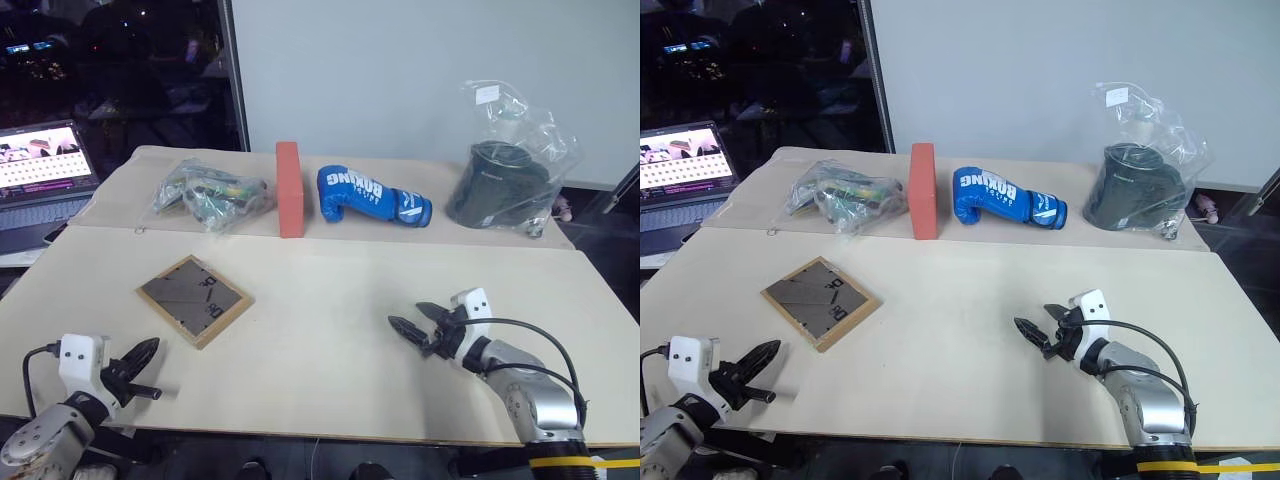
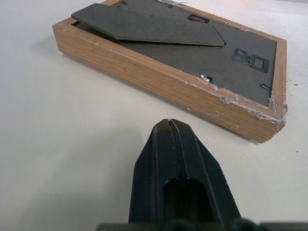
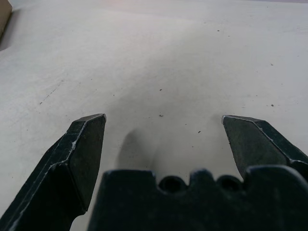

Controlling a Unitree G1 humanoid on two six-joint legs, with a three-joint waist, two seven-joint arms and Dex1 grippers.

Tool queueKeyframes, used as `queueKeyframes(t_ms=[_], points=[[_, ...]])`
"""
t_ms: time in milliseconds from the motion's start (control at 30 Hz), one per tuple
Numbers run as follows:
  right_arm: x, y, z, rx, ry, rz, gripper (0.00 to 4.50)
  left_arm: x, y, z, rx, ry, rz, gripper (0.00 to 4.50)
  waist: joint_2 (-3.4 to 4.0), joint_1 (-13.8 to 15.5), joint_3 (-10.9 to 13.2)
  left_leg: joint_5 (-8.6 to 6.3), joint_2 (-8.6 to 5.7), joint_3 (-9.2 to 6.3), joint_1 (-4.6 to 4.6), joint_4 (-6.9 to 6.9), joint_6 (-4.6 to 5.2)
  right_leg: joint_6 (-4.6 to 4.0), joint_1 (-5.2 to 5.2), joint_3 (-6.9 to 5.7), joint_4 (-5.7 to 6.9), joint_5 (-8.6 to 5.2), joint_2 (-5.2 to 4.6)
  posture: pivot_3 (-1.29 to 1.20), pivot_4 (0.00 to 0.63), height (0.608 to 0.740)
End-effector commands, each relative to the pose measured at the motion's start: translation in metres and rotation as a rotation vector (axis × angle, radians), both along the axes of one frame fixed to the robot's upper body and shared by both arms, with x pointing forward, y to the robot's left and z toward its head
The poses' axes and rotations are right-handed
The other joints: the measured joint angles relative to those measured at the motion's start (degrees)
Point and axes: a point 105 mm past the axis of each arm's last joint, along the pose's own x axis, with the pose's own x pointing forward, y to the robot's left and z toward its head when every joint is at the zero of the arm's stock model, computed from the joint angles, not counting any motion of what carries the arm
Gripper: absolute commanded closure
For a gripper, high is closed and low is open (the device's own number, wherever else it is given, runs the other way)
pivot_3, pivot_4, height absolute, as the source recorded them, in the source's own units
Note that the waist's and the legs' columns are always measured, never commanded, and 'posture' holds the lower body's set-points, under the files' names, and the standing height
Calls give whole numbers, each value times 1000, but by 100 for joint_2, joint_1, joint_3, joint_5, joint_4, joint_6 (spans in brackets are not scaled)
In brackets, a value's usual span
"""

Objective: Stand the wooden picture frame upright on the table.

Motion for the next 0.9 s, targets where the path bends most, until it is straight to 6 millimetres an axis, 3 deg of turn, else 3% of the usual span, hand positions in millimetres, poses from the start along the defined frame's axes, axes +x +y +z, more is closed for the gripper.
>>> queueKeyframes(t_ms=[33, 100, 200, 333, 433, 567, 700, 900], points=[[12, 14, 39, -24, -113, 110, 0, -4, 21, 20, -4, -64, 71, 4487, 0, -5, 0, 0, 0, 0, 0, 0, 0, 0, 0, 0, 0, 0, 0, 0, 150, 730], [25, 41, 69, -51, -168, 288, 0, -13, 48, 25, -17, -74, 198, 4487, 10, -169, 13, 0, 2, 5, 1, 3, 0, -1, -7, 5, 1, 1, 1, 0, 150, 730], [41, 71, 81, -69, -177, 417, 704, -22, 59, 16, -3, -6, 293, 4500, 12, -241, 12, 13, 3, 5, 22, -6, 14, 24, -6, 14, 4, 10, 7, 0, 150, 730], [62, 109, 83, -119, -199, 504, 2103, -23, 66, 17, -7, 12, 397, 4500, -53, -192, -26, -5, 4, 1, 91, -17, 0, 5, 75, 6, -6, -26, 6, 0, 150, 730], [74, 138, 86, -111, -208, 533, 3106, -17, 61, 16, 19, 32, 410, 4500, -52, -142, -24, -7, 3, -2, 65, -13, -3, -11, 65, -2, -12, -16, 3, 0, 150, 730], [78, 185, 70, -158, -199, 592, 4448, 0, 54, 26, 9, -3, 434, 4500, -50, -145, -23, -6, 3, -11, 66, -15, -4, -11, 69, -13, -12, -12, 3, 0, 150, 730], [76, 220, 49, -208, -173, 567, 4448, 23, 48, 25, 8, -21, 448, 4500, -50, -153, -23, -7, 3, -17, 69, -19, -4, -13, 71, -20, -11, -11, 4, 0, 150, 730], [74, 237, 24, -294, -154, 505, 4448, 37, 42, 12, 32, 25, 483, 4500, -48, -149, -22, -7, 3, -23, 61, -20, -5, -14, 67, -27, -7, -10, 3, 0, 150, 730]])
